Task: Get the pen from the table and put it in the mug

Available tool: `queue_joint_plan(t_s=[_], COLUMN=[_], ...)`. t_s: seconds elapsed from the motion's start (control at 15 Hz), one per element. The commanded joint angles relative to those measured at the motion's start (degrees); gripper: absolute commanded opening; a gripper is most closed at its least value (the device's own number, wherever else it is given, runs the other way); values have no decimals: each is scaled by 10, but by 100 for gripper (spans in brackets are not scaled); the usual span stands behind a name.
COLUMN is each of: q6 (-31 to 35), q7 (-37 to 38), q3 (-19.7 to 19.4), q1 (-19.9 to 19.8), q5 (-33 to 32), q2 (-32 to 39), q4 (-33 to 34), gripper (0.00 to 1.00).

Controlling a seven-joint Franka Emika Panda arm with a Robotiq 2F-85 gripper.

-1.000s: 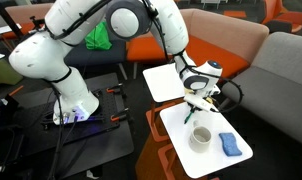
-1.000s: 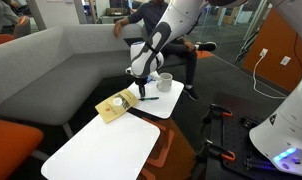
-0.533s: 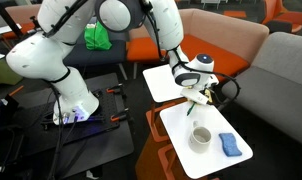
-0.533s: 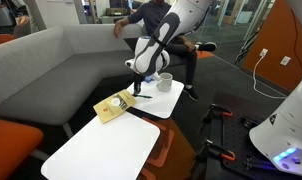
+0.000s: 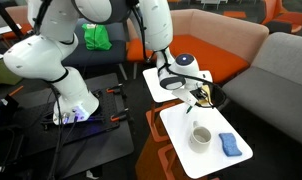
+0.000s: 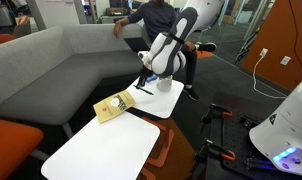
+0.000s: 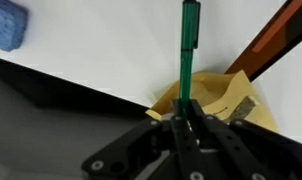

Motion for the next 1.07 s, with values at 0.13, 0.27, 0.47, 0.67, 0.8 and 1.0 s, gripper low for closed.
queue_joint_plan(t_s=[0.13, 0.27, 0.47, 0.67, 0.8, 1.0], q6=[50, 43, 40, 33, 27, 25], q7=[220, 283, 359, 416, 448, 487], q3=[-49, -78, -128, -203, -265, -362], q1=[51, 85, 146, 231, 303, 426], q5=[-5, 18, 66, 137, 195, 303], q2=[-50, -67, -87, -93, -90, -79], q4=[-59, -66, -69, -62, -60, -63], gripper=[3, 3, 3, 3, 3, 3])
